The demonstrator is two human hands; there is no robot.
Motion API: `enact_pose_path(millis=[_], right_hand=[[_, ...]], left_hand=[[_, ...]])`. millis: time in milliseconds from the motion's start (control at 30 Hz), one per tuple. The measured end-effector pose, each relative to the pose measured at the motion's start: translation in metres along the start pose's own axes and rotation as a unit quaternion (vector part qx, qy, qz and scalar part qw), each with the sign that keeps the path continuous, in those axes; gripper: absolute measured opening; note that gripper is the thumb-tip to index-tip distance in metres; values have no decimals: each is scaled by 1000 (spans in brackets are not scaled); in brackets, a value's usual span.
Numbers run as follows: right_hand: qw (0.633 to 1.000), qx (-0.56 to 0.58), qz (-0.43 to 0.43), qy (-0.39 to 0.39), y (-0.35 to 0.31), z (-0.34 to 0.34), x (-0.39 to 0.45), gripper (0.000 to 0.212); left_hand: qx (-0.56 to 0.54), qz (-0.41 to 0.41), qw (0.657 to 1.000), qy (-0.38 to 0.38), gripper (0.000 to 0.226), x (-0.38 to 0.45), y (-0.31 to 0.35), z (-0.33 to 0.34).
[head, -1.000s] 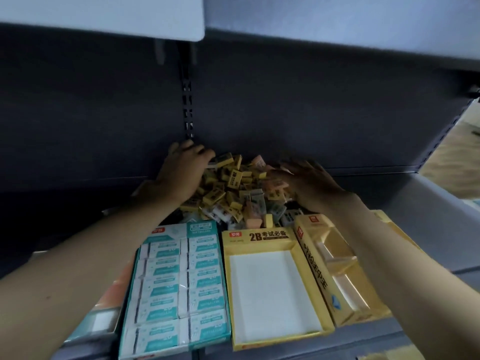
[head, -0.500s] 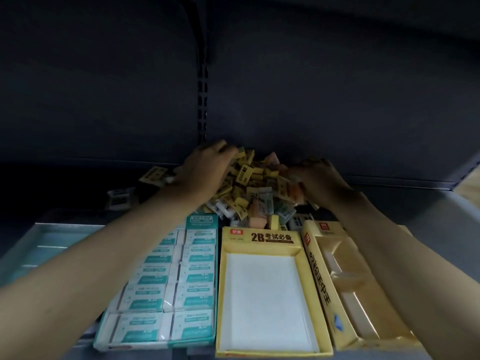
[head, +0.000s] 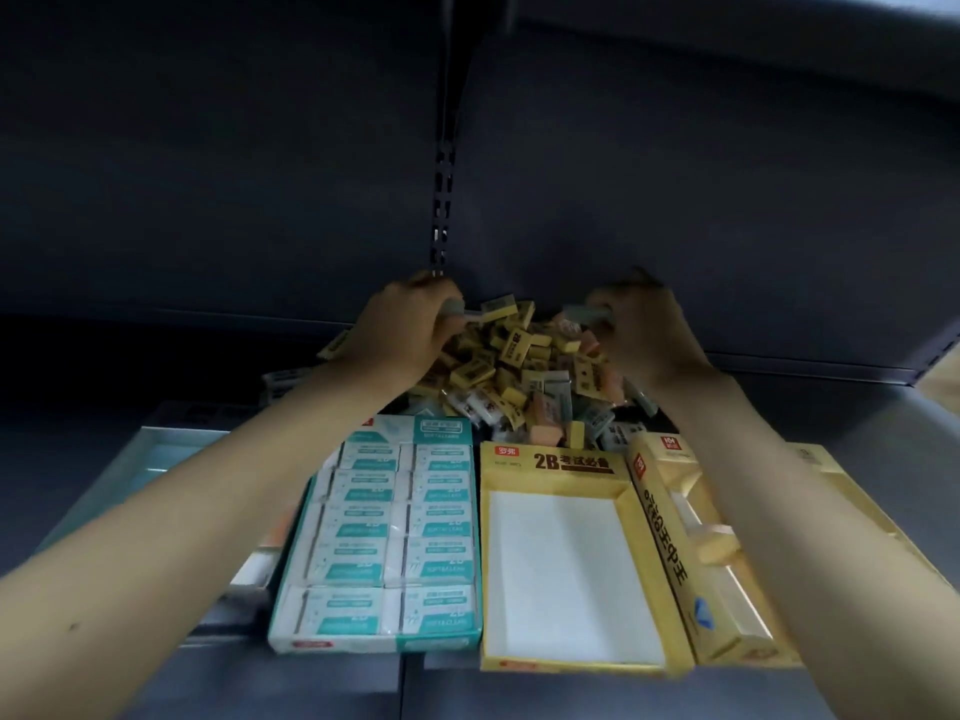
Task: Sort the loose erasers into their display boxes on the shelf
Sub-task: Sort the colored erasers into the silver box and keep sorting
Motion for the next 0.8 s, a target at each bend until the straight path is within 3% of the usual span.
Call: enact_pose_path(millis=[167,233,267,333,400,500,567,800], right_hand=[[995,87,-1,54,-75,-26,-25,22],[991,115,23,61,-100,-30,-38,22],[988,135,45,54,-115,-30,-46,22],[968,227,101,26,-139,-25,-59,22],[927,345,147,-5,-167,-17,-72,23],[877,447,176,-22,-203,-3,-82,12],[850,489,194,-28,-223,3,-87,25],[833,513,204,-36,-261,10,-106,23]], left_hand=[[-67,-61,996,2,17,-20,-11,-30],[-137,-133,982,6,12,-30,-18,-42],[-206,-188,960,14,10,-37,-24,-52],[-368,-292,882,27,14,-52,-36,-69],[-441,-343,829,24,15,-72,-48,-85],[-469,-368,803,19,12,-100,-64,-110],[-473,-377,796,17,13,-114,-72,-123],[-500,-406,764,36,8,-148,-95,-157]])
Point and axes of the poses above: each hand's wrist, its own x-axis towards the middle knuckle, its own z-axis out of the palm, y = z × x, the point moved 2 cm from there along x, towards the middle knuckle, and after that the axes turned 7 degrees about -x, right-handed, at the moved point
